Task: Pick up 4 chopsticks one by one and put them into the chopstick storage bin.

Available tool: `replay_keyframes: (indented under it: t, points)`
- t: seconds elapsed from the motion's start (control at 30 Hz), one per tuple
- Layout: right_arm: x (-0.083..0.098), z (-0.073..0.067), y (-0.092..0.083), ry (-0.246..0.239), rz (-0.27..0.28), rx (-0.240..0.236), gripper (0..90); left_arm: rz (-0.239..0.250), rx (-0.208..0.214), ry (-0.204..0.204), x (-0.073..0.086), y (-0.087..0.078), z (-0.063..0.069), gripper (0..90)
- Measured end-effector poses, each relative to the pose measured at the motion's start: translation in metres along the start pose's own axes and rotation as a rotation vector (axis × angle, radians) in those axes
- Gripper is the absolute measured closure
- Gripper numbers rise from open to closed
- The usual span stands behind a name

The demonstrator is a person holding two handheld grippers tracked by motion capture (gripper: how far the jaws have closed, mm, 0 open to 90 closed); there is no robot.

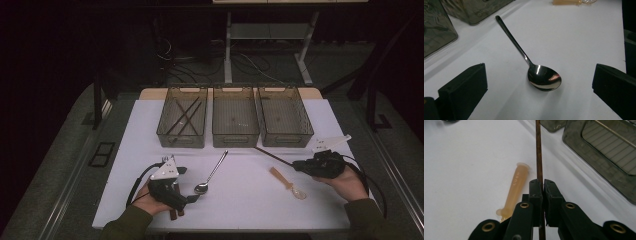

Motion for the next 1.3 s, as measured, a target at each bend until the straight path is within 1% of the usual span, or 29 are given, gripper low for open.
replay_keyframes:
  t: [0.23, 0.57, 0.8, 0.93, 1.03, 1.17, 1.3]
  points:
    - [-0.01, -0.005, -0.001, -0.006, 0.034, -0.023, 85.5, -0.002, 0.002, 0.001, 0.0, 0.0, 0.0, 0.0]
    - [-0.027, -0.009, 0.0, -0.01, 0.059, -0.027, 85.5, -0.004, 0.001, 0.001, 0.0, 0.0, 0.0, 0.0]
    - [-0.042, -0.013, 0.004, -0.01, 0.066, -0.028, 85.5, -0.003, 0.0, -0.001, 0.0, 0.0, 0.0, 0.0]
    - [-0.053, -0.016, 0.002, -0.016, 0.091, -0.03, 85.5, 0.002, 0.001, -0.006, 0.0, 0.001, 0.0, 0.0]
    - [-0.061, -0.018, 0.001, -0.008, 0.111, -0.037, 85.5, -0.001, 0.001, -0.005, 0.0, 0.001, 0.0, 0.0]
    - [-0.071, -0.02, 0.003, -0.012, 0.121, -0.032, 85.5, 0.008, 0.004, -0.013, 0.0, 0.001, 0.0, 0.0]
    - [-0.081, -0.024, 0.006, -0.015, 0.128, -0.039, 85.5, 0.001, 0.002, -0.006, 0.0, 0.001, 0.0, 0.0]
Point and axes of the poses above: each handheld gripper's, and its own axes: y roughly forward along the jaws, x roughly out of its underside, z roughly to its right, the point moved 7 cm from there along y, roughly forward along the jaws, and after that the axes turned 13 degrees about -z, right-handed, at the moved point
